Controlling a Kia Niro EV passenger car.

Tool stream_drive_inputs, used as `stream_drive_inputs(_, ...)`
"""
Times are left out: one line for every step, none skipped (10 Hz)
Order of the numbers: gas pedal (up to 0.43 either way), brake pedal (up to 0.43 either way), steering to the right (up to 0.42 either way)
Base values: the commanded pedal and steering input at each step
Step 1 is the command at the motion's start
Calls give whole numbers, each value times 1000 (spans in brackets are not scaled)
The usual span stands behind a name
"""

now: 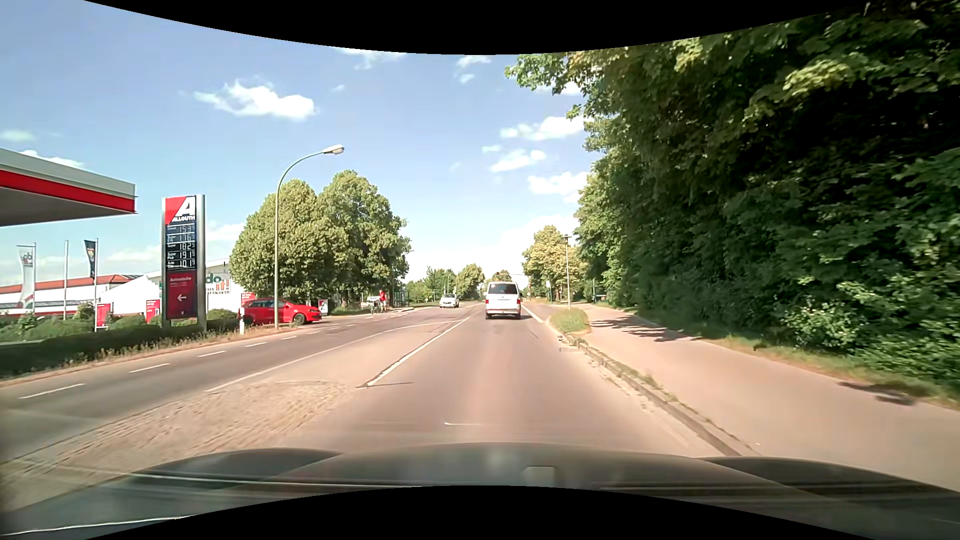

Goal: Follow the waypoints while adhering to traffic rules and regulations

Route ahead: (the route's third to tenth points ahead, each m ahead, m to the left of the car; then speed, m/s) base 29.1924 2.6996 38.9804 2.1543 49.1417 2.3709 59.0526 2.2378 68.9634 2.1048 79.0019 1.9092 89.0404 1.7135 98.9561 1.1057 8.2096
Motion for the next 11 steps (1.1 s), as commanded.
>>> stream_drive_inputs(319, 6, -3)
stream_drive_inputs(311, 6, -4)
stream_drive_inputs(311, 6, -4)
stream_drive_inputs(287, 6, -4)
stream_drive_inputs(280, 6, -4)
stream_drive_inputs(189, 6, -4)
stream_drive_inputs(169, 6, -3)
stream_drive_inputs(169, 12, -2)
stream_drive_inputs(169, 6, 1)
stream_drive_inputs(169, 6, 1)
stream_drive_inputs(157, 6, 2)
